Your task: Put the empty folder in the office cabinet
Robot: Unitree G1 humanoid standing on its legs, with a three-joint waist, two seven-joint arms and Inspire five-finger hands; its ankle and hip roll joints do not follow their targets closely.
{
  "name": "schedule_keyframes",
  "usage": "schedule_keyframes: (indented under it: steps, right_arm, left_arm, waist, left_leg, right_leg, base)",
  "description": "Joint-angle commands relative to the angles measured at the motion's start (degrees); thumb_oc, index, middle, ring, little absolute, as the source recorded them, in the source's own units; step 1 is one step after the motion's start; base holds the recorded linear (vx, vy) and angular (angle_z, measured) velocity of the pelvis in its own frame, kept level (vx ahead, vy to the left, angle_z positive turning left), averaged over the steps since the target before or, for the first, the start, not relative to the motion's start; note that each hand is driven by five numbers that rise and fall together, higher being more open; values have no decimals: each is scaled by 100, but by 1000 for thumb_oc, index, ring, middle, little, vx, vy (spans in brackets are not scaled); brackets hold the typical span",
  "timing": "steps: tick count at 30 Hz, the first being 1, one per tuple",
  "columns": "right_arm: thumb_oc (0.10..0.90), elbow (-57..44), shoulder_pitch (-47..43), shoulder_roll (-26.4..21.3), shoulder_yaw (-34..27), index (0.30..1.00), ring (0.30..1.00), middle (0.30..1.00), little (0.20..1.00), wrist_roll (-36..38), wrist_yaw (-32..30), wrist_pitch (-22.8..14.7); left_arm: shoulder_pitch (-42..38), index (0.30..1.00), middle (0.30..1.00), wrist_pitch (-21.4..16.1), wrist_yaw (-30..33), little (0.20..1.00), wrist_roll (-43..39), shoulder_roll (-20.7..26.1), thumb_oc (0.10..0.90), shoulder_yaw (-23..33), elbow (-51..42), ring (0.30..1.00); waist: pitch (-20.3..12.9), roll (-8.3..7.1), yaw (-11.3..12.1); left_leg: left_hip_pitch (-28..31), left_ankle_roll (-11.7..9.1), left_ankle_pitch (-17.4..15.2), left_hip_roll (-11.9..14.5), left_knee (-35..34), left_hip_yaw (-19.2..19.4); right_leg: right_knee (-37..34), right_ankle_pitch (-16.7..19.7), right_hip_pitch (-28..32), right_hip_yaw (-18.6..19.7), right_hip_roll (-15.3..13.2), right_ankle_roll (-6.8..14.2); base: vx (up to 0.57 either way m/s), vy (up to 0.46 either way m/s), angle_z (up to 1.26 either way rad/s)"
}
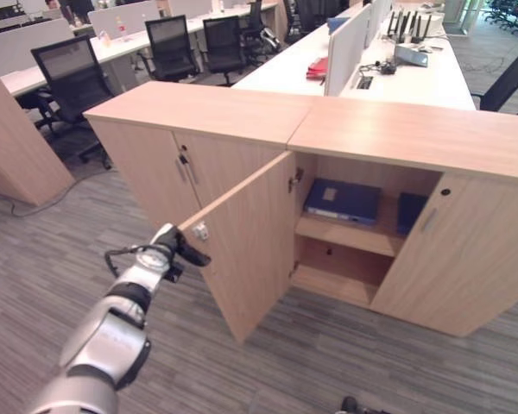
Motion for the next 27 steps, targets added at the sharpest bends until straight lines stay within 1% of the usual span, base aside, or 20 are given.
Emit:
schedule_keyframes:
  steps: [1,3,5,7,8,9,11,12,15,18,20,21,22,25,26,27]
  right_arm:
    - [800,491,-144,-270,299,900,900,900,900,-28,65,-99]
    - [800,518,-165,-261,285,900,900,900,900,-24,58,-93]
    - [800,556,-186,-238,260,900,900,900,900,-21,47,-96]
    - [800,568,-213,-167,203,900,900,900,900,-19,15,-107]
    - [800,588,-257,-73,145,900,900,900,900,-26,-13,-109]
    - [800,586,-239,-74,153,900,900,900,900,-27,-13,-110]
    - [800,625,-312,25,121,900,900,900,900,-34,-20,-119]
    - [800,641,-332,57,131,900,900,900,900,-55,-14,-117]
    - [800,610,-436,169,202,900,900,900,900,-10,-16,-126]
    - [800,542,-557,227,307,900,900,900,900,92,-28,-178]
    - [800,524,-631,239,422,900,900,900,900,107,2,-198]
    - [800,557,-654,245,513,900,900,900,900,82,28,-200]
    - [800,560,-656,246,513,900,900,900,900,83,29,-202]
    - [800,679,-736,217,719,900,900,900,900,39,59,-211]
    - [800,681,-738,215,720,900,900,900,900,40,60,-212]
    - [800,688,-745,203,754,900,900,900,900,55,62,-219]
  left_arm:
    - [-1410,900,900,-541,125,900,216,-199,800,246,119,900]
    - [-1332,900,900,-565,118,900,229,-303,800,194,-183,900]
    - [-1090,900,900,-596,104,900,149,-447,800,172,-928,900]
    - [-296,900,900,-678,64,900,-488,-653,800,207,-2457,900]
    - [551,900,900,-821,-87,900,-1224,-920,800,226,-3768,900]
    - [595,900,900,-799,-80,900,-1231,-905,800,230,-3818,900]
    - [1364,900,900,-798,-370,900,-1704,-1197,800,96,-4780,900]
    - [1650,900,900,-746,-491,900,-1904,-1286,800,31,-5081,900]
    - [2292,900,900,-595,-701,900,-2529,-1564,800,-223,-5749,900]
    - [2644,900,900,-467,-818,900,-2898,-1581,800,-456,-6357,900]
    - [2734,900,900,-335,-975,900,-2979,-1570,800,-650,-6525,900]
    - [2718,900,900,-283,-1045,900,-3015,-1506,800,-779,-6661,900]
    - [2718,900,900,-283,-1044,900,-3017,-1504,800,-779,-6663,900]
    - [2644,900,900,-283,-1033,900,-3081,-1547,800,-906,-6750,900]
    - [2644,900,900,-283,-1033,900,-3081,-1548,800,-905,-6750,900]
    - [2656,900,900,-299,-1035,900,-3125,-1575,800,-891,-6782,900]
  waist:
    - [-225,342,44]
    - [-196,323,51]
    - [-170,307,91]
    - [-133,284,189]
    - [-74,260,275]
    - [-87,262,269]
    - [-40,246,332]
    - [-38,240,348]
    - [1,241,387]
    - [54,243,426]
    - [62,260,424]
    - [57,287,405]
    - [59,288,408]
    - [19,352,361]
    - [18,356,364]
    - [12,369,354]
  left_leg:
    - [86,16,-746,32,5,-623]
    - [85,18,-744,30,5,-627]
    - [92,15,-747,23,5,-642]
    - [97,10,-751,24,5,-694]
    - [118,-2,-758,37,5,-738]
    - [124,-3,-760,40,5,-740]
    - [158,-20,-787,72,5,-775]
    - [178,-23,-802,92,5,-786]
    - [226,-62,-810,175,5,-802]
    - [244,-123,-794,307,5,-803]
    - [264,-183,-767,435,5,-762]
    - [296,-255,-726,571,5,-713]
    - [298,-260,-726,577,5,-710]
    - [338,-444,-596,891,5,-570]
    - [339,-451,-595,899,5,-567]
    - [345,-497,-558,971,5,-535]
  right_leg:
    - [-133,613,-81,-188,-85,449]
    - [-113,608,-104,-173,-92,449]
    - [-105,574,-85,-209,-103,449]
    - [-99,503,-50,-287,-116,449]
    - [-100,472,-5,-351,-126,449]
    - [-102,470,2,-354,-123,449]
    - [-95,400,43,-376,-114,449]
    - [-98,377,63,-372,-103,449]
    - [-115,242,122,-365,-8,449]
    - [-169,19,180,-336,141,442]
    - [-219,-189,202,-274,281,387]
    - [-268,-335,228,-194,438,335]
    - [-268,-338,228,-192,445,333]
    - [-389,-595,280,-51,791,184]
    - [-388,-598,279,-48,798,178]
    - [-395,-664,282,-11,880,138]
  base:
    - [-7,-19,-7]
    - [0,0,0]
    - [1,-17,1]
    - [14,-57,1]
    - [20,-55,4]
    - [39,-63,8]
    - [51,-62,8]
    - [62,-84,-4]
    - [70,-106,2]
    - [57,-140,-11]
    - [60,-186,-17]
    - [59,-171,-25]
    - [63,-191,-27]
    - [60,-197,-25]
    - [56,-174,-21]
    - [43,-133,-20]
